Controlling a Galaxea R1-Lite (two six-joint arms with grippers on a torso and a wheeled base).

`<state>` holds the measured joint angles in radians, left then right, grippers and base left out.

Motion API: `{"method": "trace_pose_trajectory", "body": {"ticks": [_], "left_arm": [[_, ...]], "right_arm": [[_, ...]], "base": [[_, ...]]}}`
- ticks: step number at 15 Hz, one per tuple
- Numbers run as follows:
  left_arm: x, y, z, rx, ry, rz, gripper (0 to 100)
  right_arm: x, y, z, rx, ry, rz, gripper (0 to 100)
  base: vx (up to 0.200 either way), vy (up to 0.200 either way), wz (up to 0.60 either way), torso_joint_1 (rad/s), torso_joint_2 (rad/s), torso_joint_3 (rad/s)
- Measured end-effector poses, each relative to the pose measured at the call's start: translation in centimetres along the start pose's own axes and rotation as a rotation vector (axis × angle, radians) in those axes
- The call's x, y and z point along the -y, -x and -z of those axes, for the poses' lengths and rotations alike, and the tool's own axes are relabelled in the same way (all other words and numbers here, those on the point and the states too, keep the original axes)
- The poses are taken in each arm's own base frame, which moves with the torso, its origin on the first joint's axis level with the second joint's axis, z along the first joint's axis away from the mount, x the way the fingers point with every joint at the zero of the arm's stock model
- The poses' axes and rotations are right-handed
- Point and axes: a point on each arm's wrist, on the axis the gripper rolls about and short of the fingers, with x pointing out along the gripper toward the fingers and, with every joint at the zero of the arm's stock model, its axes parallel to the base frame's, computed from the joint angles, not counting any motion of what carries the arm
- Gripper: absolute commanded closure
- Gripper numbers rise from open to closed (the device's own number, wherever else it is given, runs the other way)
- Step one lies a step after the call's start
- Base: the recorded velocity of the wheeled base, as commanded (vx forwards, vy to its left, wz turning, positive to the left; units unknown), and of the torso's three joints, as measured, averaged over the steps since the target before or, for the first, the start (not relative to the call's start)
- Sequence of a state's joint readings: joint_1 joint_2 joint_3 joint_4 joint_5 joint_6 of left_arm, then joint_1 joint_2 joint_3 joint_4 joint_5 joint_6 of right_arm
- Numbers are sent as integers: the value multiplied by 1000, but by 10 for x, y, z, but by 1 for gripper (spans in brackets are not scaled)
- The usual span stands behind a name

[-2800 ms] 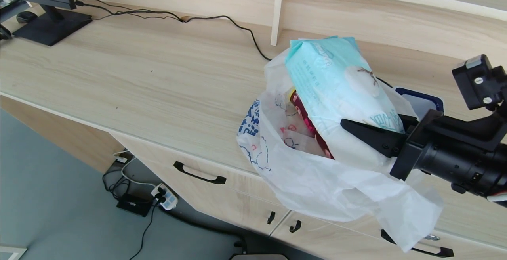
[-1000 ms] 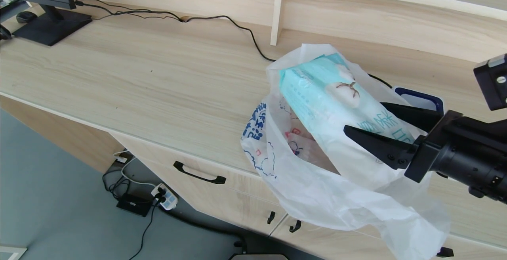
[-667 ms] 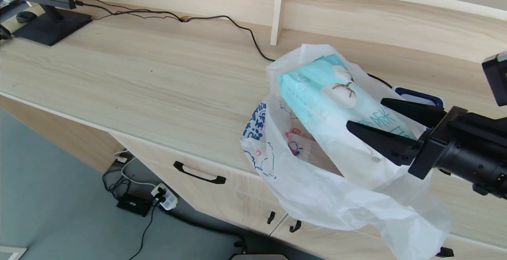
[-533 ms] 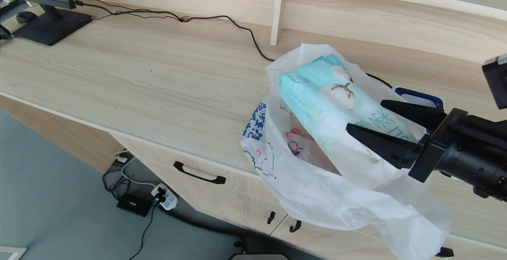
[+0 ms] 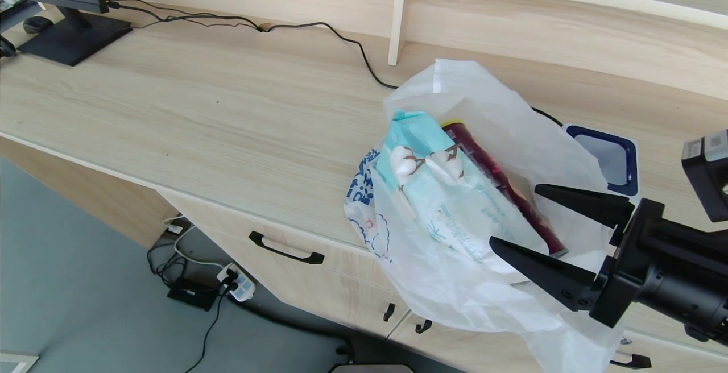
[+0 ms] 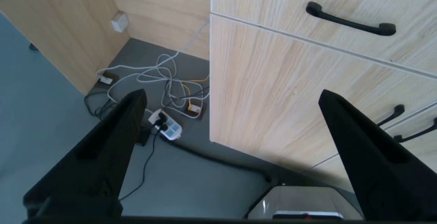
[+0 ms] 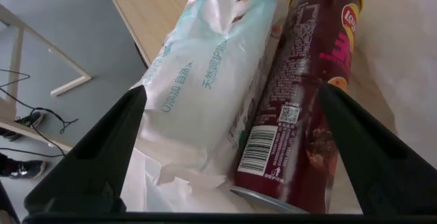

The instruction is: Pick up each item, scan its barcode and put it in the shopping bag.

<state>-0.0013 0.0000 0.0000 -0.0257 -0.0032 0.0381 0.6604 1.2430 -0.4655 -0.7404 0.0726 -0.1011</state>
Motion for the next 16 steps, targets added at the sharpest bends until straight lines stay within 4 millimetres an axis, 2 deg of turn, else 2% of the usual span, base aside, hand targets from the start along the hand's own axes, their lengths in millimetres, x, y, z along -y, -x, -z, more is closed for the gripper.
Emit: {"method": "trace_pose_trajectory", "body": {"ticks": [4, 7, 9, 11, 14, 16], "left_arm": [[0, 0, 0, 0, -1, 0, 0], [0, 0, 0, 0, 1, 0, 0], [0, 0, 0, 0, 1, 0, 0], [0, 0, 0, 0, 1, 0, 0], [0, 0, 0, -2, -1, 0, 0], [0, 0, 0, 0, -8, 0, 0]], "right_arm": [[0, 1, -3, 12, 0, -2, 0], [-2, 2, -18, 73, 34, -13, 0], [-9, 10, -21, 95, 40, -24, 0], [-16, 29, -6, 65, 37, -6, 0], [-22, 74, 33, 18, 61, -10, 0], [-23, 97, 56, 3, 71, -20, 0]], "base": [[0, 0, 0, 0, 0, 0], [0, 0, 0, 0, 0, 0], [0, 0, 0, 0, 0, 0], [0, 0, 0, 0, 0, 0], [0, 0, 0, 0, 0, 0], [0, 0, 0, 0, 0, 0]]}}
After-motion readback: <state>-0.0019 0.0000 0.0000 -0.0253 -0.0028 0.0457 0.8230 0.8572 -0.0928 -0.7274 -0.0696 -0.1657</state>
